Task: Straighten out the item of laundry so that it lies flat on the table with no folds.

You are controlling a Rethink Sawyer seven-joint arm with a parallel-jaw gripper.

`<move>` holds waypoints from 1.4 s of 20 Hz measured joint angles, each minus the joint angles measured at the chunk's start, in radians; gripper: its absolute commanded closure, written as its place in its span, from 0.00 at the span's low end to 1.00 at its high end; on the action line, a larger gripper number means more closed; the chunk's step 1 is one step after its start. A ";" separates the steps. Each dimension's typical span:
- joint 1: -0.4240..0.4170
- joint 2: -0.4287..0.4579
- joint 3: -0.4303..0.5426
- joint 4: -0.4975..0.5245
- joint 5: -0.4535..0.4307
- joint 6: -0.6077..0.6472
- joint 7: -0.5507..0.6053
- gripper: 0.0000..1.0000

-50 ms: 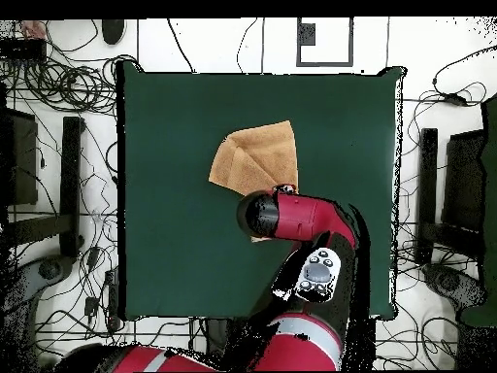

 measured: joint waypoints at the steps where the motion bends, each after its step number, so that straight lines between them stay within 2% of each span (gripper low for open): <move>1: 0.001 0.000 -0.002 -0.001 0.000 0.001 0.000 0.00; 11: 0.005 0.012 -0.014 -0.022 0.000 0.002 0.000 0.00; 28: 0.024 0.120 -0.014 -0.057 0.019 0.002 0.000 0.00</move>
